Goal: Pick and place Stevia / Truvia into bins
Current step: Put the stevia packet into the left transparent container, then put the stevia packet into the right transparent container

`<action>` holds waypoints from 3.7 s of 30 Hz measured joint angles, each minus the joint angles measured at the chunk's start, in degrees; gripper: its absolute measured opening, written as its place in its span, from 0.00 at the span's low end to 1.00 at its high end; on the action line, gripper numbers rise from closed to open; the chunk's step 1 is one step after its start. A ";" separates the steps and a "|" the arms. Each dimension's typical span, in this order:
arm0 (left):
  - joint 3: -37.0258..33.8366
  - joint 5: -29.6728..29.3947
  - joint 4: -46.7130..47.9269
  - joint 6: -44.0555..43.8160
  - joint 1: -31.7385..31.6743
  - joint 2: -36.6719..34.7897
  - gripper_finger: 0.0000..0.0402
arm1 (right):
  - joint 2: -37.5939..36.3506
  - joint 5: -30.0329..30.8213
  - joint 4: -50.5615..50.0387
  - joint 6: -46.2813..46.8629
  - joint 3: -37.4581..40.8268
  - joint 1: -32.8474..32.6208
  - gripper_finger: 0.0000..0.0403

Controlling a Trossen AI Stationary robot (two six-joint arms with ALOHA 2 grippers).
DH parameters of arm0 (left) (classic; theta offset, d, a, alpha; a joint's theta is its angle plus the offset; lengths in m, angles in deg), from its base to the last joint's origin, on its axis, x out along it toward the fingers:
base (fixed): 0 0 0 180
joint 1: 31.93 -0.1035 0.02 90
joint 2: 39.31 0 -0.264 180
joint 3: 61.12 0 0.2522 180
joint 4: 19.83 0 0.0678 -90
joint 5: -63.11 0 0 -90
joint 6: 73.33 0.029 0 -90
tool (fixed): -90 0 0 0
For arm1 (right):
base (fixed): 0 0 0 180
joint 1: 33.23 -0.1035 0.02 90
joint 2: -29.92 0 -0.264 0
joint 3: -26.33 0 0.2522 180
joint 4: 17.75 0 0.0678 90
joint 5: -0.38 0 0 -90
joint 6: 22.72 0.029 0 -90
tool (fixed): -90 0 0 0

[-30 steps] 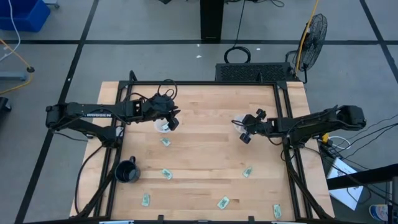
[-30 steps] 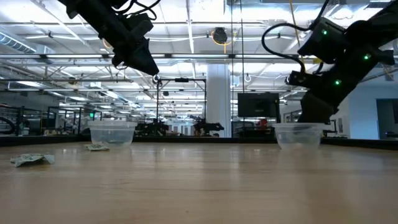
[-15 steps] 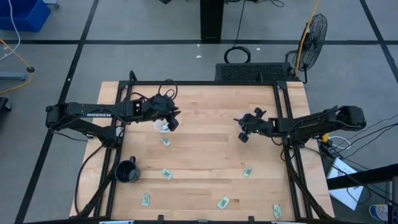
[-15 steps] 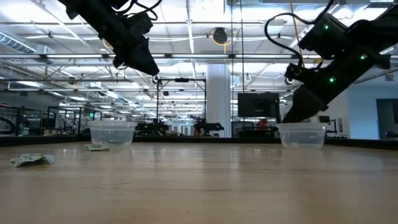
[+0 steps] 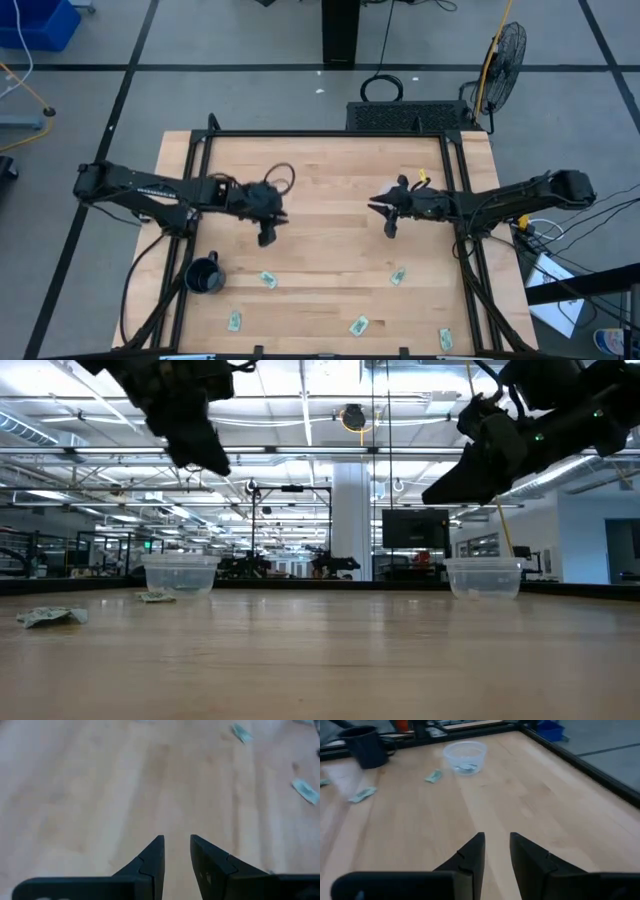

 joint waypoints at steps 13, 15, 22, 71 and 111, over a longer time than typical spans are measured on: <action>0.00 -13.70 17.26 -15.78 7.98 13.26 0.24 | -0.03 -0.41 0.15 0.03 0.00 -0.45 0.20; -0.02 -11.72 18.97 -17.37 7.26 15.42 0.24 | -0.02 -0.41 0.72 0.02 0.00 -0.45 0.20; 0.03 -9.04 16.69 -16.50 6.76 20.68 0.24 | -0.05 -0.42 3.05 -0.07 0.00 -0.43 0.20; 4.28 -16.00 20.82 4.74 -8.86 16.26 0.01 | -0.05 -0.43 5.96 -2.95 -0.04 -0.32 0.19; 7.48 -12.13 21.88 10.95 -10.34 16.12 0.31 | -0.02 -0.39 7.24 -10.13 -0.02 -4.72 0.25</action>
